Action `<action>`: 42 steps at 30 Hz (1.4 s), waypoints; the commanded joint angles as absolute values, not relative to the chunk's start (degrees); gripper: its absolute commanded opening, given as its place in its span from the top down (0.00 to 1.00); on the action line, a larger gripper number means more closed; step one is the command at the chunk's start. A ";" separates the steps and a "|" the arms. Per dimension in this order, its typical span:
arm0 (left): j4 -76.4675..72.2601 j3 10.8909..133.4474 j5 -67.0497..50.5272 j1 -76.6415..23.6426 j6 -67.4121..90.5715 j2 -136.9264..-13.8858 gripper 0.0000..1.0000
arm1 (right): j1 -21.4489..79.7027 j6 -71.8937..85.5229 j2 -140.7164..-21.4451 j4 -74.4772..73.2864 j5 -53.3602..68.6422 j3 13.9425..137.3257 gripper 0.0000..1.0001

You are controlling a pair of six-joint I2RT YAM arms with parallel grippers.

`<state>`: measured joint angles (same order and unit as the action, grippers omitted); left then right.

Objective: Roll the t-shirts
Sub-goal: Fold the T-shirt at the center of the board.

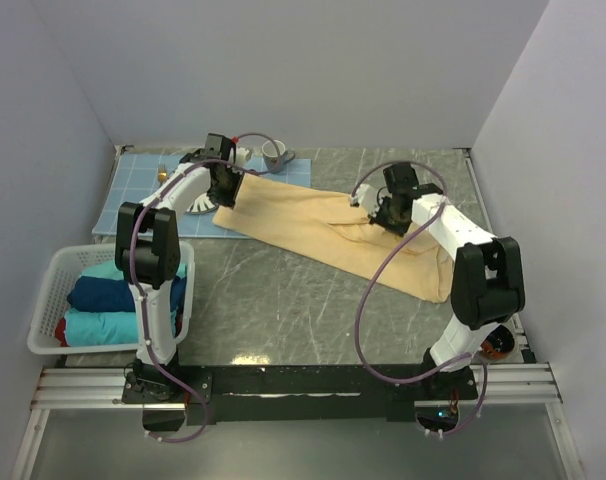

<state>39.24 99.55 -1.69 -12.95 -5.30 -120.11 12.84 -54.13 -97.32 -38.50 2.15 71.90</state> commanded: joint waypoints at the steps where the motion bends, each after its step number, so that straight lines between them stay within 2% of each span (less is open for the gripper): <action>1: 38.50 102.39 -2.11 -13.18 -5.62 -120.41 0.70 | 11.51 -53.35 -102.81 -36.92 0.09 78.13 1.00; 15: 38.58 101.43 -1.49 -13.18 -5.98 -119.71 0.70 | 12.57 -52.91 -110.21 -31.91 -2.46 88.33 1.00; 27: 38.67 101.87 -1.85 -13.18 -5.71 -120.59 0.70 | 17.40 -52.56 -112.06 -27.25 -3.95 89.38 1.00; 32: 38.67 102.22 -1.93 -13.18 -5.71 -120.94 0.70 | 18.46 -49.32 -112.77 -21.37 -9.66 89.03 1.00; 33: 38.58 102.22 -1.85 -13.18 -5.71 -120.85 0.70 | 18.37 -47.31 -112.76 -20.14 -10.97 89.21 0.74; 35: 38.85 102.48 -1.85 -13.18 -5.89 -120.59 0.70 | 17.93 -44.66 -112.24 -18.19 -14.13 89.73 0.34; 36: 38.85 102.57 -2.54 -13.18 -6.15 -120.32 0.69 | 17.76 -42.13 -111.89 -18.80 -14.50 90.17 0.27; 38: 39.46 103.01 -3.51 -13.10 -7.73 -118.66 0.69 | 16.27 -38.95 -110.31 -21.17 -14.77 91.31 0.21; 39: 39.81 102.92 -4.73 -13.01 -8.78 -117.78 0.68 | 15.56 -34.67 -109.52 -21.79 -14.59 91.58 0.05; 40: 40.08 102.31 -5.88 -12.83 -11.75 -115.77 0.67 | 13.82 -32.45 -108.12 -24.15 -14.07 92.02 0.00; 42: 40.95 100.99 -8.60 -12.57 -16.06 -113.65 0.63 | 11.88 -24.93 -106.79 -26.88 -11.01 93.60 0.00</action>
<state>39.64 100.42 -3.31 -12.91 -8.34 -120.38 16.32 -39.90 -113.10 -24.16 -11.57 88.95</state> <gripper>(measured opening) 0.331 0.987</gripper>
